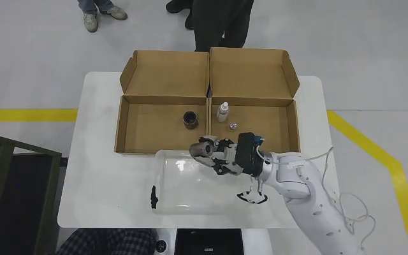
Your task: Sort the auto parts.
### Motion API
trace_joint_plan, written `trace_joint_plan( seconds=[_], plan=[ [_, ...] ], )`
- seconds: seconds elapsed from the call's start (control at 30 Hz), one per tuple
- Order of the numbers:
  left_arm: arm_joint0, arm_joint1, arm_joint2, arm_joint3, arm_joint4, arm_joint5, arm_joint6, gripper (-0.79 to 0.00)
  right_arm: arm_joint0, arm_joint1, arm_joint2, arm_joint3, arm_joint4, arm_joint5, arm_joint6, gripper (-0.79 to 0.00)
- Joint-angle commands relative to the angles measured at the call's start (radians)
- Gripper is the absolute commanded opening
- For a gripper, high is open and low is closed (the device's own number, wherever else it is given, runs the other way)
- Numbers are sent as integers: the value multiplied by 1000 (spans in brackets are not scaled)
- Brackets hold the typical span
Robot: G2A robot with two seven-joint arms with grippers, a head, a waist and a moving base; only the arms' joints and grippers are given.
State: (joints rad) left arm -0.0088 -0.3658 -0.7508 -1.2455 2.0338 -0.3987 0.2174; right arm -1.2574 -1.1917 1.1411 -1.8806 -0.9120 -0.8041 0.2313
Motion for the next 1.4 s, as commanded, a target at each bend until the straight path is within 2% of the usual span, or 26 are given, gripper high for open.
trace_joint_plan(
  seconds=[0.0,0.23,0.5,1.37],
  plan=[
    [0,0,0,0,0,0,0,0,-2,1,1,-1,-6,1,-8,-785],
    [0,0,0,0,0,0,0,0,2,3,2,-25,-104,57,-2,-785],
    [0,0,0,0,0,0,0,0,45,-3,-46,-16,-195,114,22,-785],
    [0,0,0,0,0,0,0,0,351,-63,-274,208,-272,227,253,-785]
  ],
)
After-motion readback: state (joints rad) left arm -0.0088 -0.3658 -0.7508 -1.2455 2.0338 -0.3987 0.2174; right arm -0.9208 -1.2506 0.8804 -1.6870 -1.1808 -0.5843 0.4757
